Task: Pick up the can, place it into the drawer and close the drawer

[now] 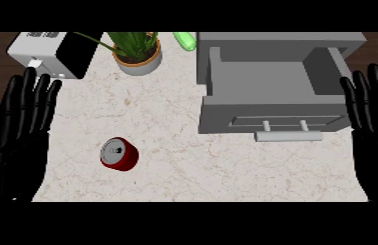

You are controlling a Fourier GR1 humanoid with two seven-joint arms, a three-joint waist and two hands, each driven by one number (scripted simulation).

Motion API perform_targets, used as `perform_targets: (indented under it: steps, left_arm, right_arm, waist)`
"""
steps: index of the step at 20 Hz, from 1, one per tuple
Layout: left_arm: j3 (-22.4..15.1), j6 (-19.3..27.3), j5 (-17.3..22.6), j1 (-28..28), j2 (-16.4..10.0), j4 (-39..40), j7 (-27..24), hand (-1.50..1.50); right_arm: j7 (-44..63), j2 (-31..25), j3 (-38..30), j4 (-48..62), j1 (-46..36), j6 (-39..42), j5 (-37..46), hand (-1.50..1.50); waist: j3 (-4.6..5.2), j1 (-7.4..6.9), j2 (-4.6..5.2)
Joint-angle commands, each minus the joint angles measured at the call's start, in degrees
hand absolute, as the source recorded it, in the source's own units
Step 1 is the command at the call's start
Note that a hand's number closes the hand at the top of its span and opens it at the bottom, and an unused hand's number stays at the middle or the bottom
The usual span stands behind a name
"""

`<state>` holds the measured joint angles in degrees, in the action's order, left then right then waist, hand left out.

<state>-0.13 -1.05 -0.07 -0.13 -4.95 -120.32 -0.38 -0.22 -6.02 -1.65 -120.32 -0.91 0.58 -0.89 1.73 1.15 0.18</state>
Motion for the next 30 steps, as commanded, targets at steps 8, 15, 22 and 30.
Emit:
perform_targets:
  steps: [8, 15, 22, 30]
  left_arm:
    - [-3.61, -22.65, 17.09, 4.63, -13.03, 5.41, 7.0, -1.5]
    - [7.44, -31.45, 34.62, 10.1, -22.08, -0.18, 12.09, -1.5]
    - [16.26, -36.43, 43.94, 11.39, -26.07, 1.15, 15.44, -1.5]
    - [18.31, -34.0, 52.15, 10.62, -26.13, 4.05, 22.16, -1.5]
  right_arm:
    - [8.47, 2.73, -1.64, 4.22, 5.73, -4.92, 1.15, -1.5]
    - [10.22, 0.26, -6.85, -0.19, 10.87, -2.72, -2.56, -1.5]
    - [4.41, -0.14, -11.71, 0.5, 17.23, 3.48, -7.83, -1.5]
    - [4.48, -1.67, -16.95, 0.33, 17.81, 8.24, -13.23, -1.5]
  waist:
    - [-1.69, -0.12, 0.17]
    - [-1.75, -1.28, -0.3]
    - [-1.75, -1.21, -0.26]
    - [-1.75, -1.16, -0.24]
